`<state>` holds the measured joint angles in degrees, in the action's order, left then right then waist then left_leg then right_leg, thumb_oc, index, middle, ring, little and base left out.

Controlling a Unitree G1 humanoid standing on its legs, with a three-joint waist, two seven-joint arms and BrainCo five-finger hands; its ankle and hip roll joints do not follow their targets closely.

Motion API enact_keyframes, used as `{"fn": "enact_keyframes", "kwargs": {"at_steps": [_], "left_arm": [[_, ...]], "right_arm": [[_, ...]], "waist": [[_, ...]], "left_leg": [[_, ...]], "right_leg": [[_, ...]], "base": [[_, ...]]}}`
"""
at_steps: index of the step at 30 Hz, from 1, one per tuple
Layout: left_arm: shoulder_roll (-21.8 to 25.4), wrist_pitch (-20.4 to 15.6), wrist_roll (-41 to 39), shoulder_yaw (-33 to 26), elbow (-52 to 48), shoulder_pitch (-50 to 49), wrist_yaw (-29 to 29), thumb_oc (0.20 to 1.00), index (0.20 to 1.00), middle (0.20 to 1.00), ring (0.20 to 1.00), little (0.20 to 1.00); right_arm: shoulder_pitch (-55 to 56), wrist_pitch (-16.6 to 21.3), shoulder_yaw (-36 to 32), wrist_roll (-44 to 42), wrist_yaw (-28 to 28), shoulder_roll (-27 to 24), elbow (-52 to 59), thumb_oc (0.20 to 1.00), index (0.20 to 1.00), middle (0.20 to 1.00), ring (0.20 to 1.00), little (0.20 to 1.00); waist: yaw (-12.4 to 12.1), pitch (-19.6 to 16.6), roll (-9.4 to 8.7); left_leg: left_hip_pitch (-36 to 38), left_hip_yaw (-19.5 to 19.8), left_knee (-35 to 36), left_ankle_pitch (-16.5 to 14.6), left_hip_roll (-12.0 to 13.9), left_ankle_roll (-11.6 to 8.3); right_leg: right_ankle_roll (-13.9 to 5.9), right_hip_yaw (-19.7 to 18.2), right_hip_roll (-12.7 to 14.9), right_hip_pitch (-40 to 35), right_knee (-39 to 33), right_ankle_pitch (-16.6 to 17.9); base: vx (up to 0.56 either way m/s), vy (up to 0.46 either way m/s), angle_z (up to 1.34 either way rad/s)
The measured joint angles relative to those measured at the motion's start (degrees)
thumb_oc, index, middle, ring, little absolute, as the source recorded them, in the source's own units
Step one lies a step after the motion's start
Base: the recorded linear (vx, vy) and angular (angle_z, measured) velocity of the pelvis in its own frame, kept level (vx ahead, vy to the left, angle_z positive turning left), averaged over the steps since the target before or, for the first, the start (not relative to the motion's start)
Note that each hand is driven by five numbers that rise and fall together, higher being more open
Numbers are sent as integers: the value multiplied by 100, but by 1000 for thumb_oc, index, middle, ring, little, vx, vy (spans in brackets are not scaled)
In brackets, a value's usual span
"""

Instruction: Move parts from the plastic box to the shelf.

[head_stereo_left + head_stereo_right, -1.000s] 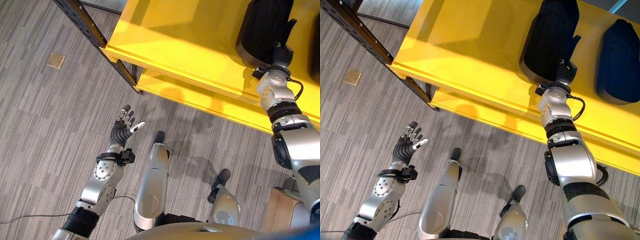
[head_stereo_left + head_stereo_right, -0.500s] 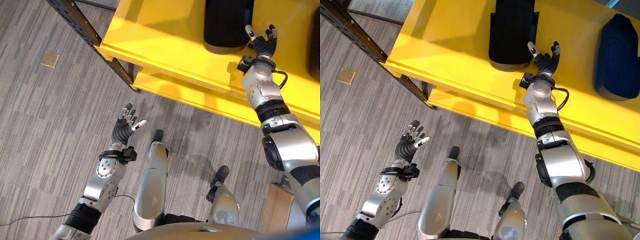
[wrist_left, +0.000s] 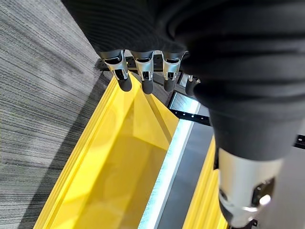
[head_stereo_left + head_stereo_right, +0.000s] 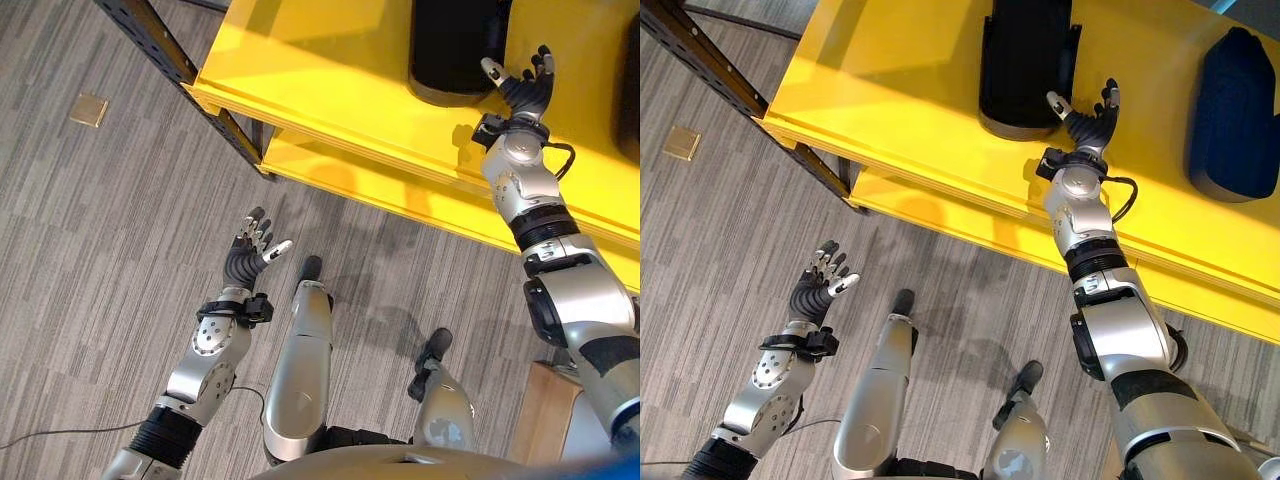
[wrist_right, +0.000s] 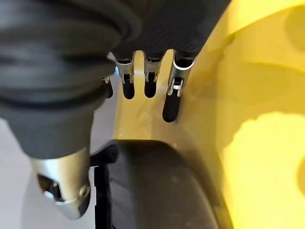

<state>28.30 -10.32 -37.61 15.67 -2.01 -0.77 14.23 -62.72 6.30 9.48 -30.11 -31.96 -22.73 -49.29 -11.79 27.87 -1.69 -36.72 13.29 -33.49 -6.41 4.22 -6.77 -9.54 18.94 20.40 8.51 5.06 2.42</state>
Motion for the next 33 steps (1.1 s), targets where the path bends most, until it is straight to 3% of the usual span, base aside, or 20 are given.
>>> {"fn": "enact_keyframes", "kwargs": {"at_steps": [9, 11, 13, 18, 25, 30, 33], "left_arm": [[5, -4, 4, -11, 0, 12, 121, 1000, 1000, 1000, 1000, 1000], [-6, -13, 9, -70, -6, -14, 147, 1000, 1000, 1000, 1000, 1000], [-12, -10, 57, -139, -13, 30, 228, 1000, 1000, 1000, 1000, 1000], [-30, -16, 253, -413, -162, 32, 244, 1000, 1000, 1000, 1000, 1000], [-21, -100, 797, -632, -615, 5, 260, 1000, 1000, 1000, 1000, 1000], [-14, -170, 1023, -1144, -1082, -63, 370, 1000, 1000, 1000, 1000, 1000], [-14, -189, 1029, -1219, -1142, -50, 368, 1000, 1000, 1000, 1000, 1000]], "right_arm": [[706, 19, -18, 260, -165, 105, 1040, 1000, 1000, 1000, 1000, 1000], [1352, 89, -318, 559, -328, 368, 2142, 1000, 1000, 1000, 1000, 1000], [1865, 91, -346, 833, -443, 676, 2648, 1000, 1000, 1000, 1000, 1000], [2845, 101, -386, 1158, -469, 914, 3759, 1000, 1000, 1000, 1000, 1000], [3835, 426, -337, 1894, -139, 938, 5368, 1000, 1000, 1000, 1000, 1000], [4796, 584, -305, 1688, 444, 880, 6335, 1000, 1000, 1000, 1000, 1000], [4992, 648, -297, 1535, 649, 836, 6360, 1000, 1000, 1000, 1000, 1000]], "waist": [[45, 5, -9], [93, 22, -42], [199, 40, -76], [274, 40, -75], [303, 40, -70], [516, 22, -67], [625, -40, -72]], "left_leg": [[-7, -2, 4, -2, 6, 2], [-7, -2, 20, -1, 13, 1], [-12, -7, 26, -2, 33, 0], [-9, -19, 49, -6, 46, 4], [298, -108, 185, -2, 106, -9], [539, -189, 358, 45, 184, -53], [587, -209, 386, 40, 194, -48]], "right_leg": [[0, -1, -2, 11, -1, 0], [2, 1, -8, 15, 0, -3], [4, -9, -21, 36, 5, -5], [8, -26, -23, 57, 5, -12], [9, -97, -15, -108, 40, -29], [-23, -161, -31, -195, 53, -44], [-27, -204, -30, -209, 53, -47]], "base": [[0, 0, 0], [0, 0, 0], [7, -27, -3], [0, 0, 0], [0, -19, -5], [7, -22, -8], [9, -12, -4]]}}
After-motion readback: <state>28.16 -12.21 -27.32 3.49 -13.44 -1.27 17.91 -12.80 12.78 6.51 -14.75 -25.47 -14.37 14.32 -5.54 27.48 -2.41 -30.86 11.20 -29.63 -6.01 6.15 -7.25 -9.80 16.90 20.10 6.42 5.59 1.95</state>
